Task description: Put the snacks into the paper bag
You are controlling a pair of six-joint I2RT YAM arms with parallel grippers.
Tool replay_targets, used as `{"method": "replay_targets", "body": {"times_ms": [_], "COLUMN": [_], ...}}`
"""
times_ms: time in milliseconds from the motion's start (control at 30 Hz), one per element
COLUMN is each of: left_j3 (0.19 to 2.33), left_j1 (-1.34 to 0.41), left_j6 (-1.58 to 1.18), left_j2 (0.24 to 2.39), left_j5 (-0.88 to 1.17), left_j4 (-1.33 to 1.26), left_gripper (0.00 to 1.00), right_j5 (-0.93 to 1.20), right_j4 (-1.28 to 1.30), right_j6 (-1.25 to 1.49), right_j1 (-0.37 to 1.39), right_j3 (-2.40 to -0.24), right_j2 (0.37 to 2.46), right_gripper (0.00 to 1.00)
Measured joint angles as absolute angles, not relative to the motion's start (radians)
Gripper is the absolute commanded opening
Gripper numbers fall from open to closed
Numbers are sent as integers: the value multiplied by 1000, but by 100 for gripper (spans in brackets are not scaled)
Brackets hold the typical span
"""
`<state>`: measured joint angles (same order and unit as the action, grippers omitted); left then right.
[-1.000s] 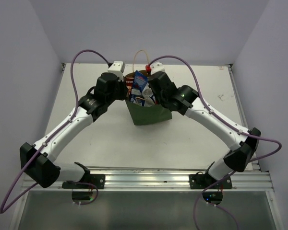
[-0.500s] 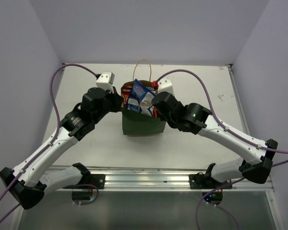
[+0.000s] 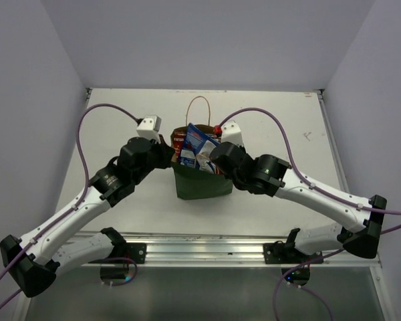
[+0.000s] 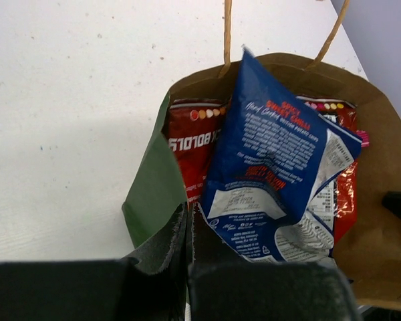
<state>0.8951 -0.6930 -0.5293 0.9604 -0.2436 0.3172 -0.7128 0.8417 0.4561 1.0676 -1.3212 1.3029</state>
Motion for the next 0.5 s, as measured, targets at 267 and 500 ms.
{"method": "replay_targets", "body": {"times_ms": [267, 500], "left_j3": [1071, 1011], "left_j1": [-757, -783], "left_j6": [-485, -489], "left_j2": [1033, 1031], "left_j5": [-306, -329], "left_j4": [429, 432], "left_gripper": [0, 0], "right_j5": [-751, -752], "right_j4": [943, 934], "right_j6": [446, 480], "right_j1": [1089, 1089], "right_j3": [-1438, -1345], "right_j2": [1301, 1282], "right_gripper": [0, 0]}}
